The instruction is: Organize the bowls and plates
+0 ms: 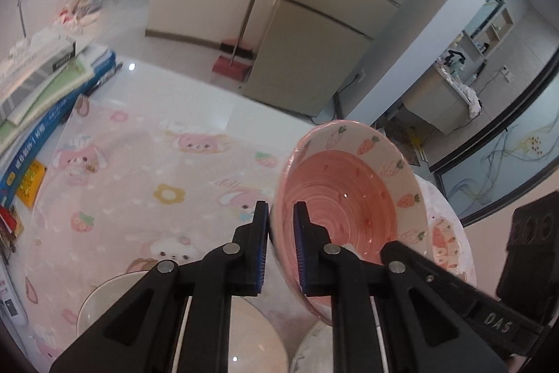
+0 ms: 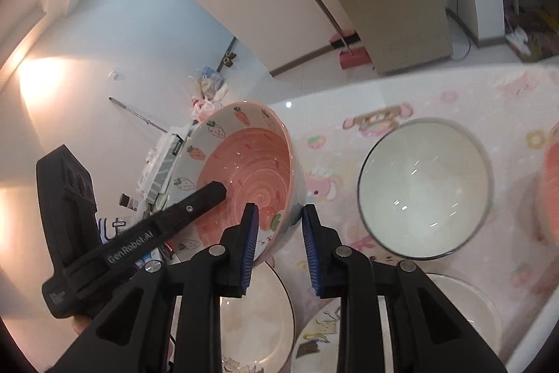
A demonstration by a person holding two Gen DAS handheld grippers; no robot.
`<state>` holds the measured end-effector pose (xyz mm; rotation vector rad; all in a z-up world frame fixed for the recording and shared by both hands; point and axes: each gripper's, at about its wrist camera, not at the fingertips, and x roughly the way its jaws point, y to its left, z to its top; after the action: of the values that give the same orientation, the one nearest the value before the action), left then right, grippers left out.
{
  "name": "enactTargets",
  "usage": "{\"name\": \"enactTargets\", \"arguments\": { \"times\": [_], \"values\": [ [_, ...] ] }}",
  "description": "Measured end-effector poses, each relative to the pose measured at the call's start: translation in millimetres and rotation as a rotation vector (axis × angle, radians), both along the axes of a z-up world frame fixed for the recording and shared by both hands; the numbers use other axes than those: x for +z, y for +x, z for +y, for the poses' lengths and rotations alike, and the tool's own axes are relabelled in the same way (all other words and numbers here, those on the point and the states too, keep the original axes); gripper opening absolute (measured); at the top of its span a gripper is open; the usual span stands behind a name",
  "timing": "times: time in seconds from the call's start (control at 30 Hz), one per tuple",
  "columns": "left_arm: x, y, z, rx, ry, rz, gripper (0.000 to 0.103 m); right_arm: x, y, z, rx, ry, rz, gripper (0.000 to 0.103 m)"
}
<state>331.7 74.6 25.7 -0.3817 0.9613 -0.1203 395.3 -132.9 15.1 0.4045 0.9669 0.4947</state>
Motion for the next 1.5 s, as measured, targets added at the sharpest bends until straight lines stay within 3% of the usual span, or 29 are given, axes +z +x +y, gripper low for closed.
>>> {"name": "enactTargets", "arguments": {
  "times": [0.2, 0.37, 0.6, 0.8, 0.97, 1.37, 1.5],
  "values": [
    [35, -1, -51, -0.068, 0.042, -0.034, 0.013, 34, -16, -53, -0.088, -0.003, -0.073, 0.028],
    [51, 3, -95, -0.101, 0.102, -0.064, 0.013, 28, -20, -100, -0.147, 0.050, -0.076, 0.028],
    [11, 13, -124, -0.122, 0.158, -0.045, 0.013, -10, 0, -117, -0.170, 0.013, -0.006, 0.030],
    [-14, 20, -123, -0.129, 0.139, -0.039, 0.013, -37, 15, -107, -0.148, 0.016, 0.047, 0.030],
    [-17, 17, -122, -0.128, 0.164, -0.089, 0.013, -41, 17, -95, -0.138, -0.043, -0.008, 0.030],
    [-48, 31, -125, -0.140, 0.178, -0.038, 0.013, -50, 17, -77, -0.149, -0.191, -0.034, 0.030],
    [-49, 31, -127, -0.141, 0.222, -0.046, 0.013, -53, 14, -69, -0.146, -0.238, -0.042, 0.030]
  ]
}}
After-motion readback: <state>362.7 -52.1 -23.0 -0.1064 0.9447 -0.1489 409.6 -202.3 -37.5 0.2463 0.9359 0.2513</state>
